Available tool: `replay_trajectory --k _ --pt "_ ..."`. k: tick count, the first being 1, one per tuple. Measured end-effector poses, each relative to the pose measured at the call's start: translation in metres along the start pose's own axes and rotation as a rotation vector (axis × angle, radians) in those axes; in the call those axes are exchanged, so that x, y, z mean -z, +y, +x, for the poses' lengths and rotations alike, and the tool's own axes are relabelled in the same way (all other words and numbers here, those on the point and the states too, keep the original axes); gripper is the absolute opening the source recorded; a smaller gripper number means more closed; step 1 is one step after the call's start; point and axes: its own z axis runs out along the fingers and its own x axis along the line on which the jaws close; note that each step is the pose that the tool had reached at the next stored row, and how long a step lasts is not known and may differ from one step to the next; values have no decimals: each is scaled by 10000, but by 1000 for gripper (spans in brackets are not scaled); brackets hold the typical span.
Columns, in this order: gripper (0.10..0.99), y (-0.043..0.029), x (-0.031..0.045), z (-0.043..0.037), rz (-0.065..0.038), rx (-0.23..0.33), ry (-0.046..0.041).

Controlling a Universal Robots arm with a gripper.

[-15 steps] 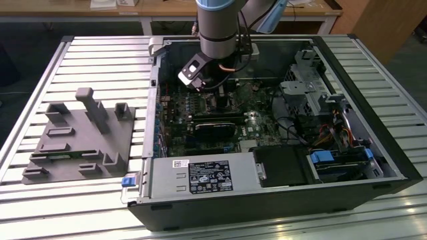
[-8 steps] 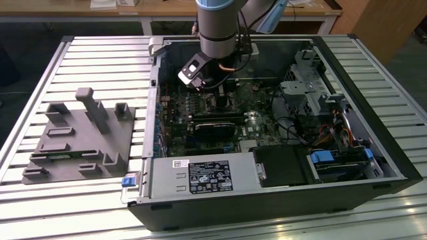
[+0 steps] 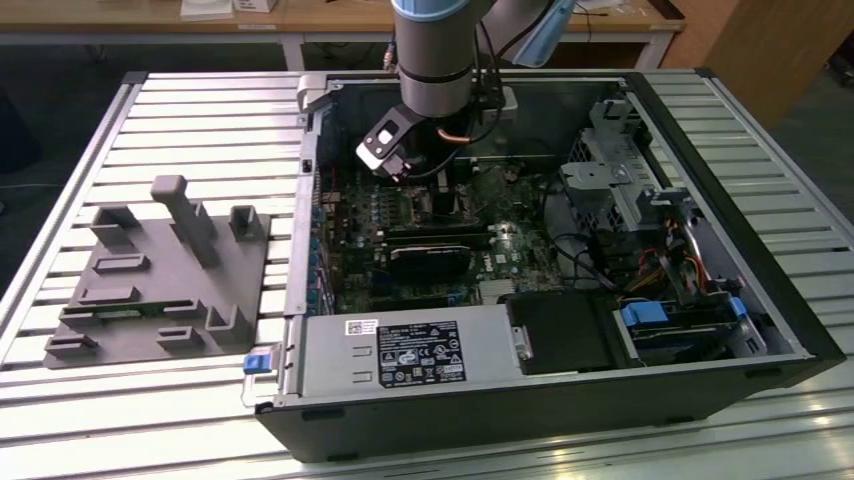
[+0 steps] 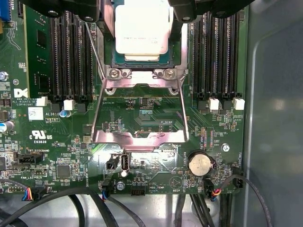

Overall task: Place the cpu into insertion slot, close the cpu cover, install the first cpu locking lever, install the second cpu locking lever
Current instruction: 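Place the cpu into insertion slot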

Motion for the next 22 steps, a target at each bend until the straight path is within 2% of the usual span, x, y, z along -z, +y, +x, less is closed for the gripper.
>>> replay_trajectory --k 5,6,11,18,22 --pt "545 0 -2 0 -1 0 2" --pt "612 0 -2 0 -1 0 1" --pt "612 1 9 0 0 0 1" --pt "612 11 127 3 0 0 0" --pt "612 12 137 3 -1 0 3"
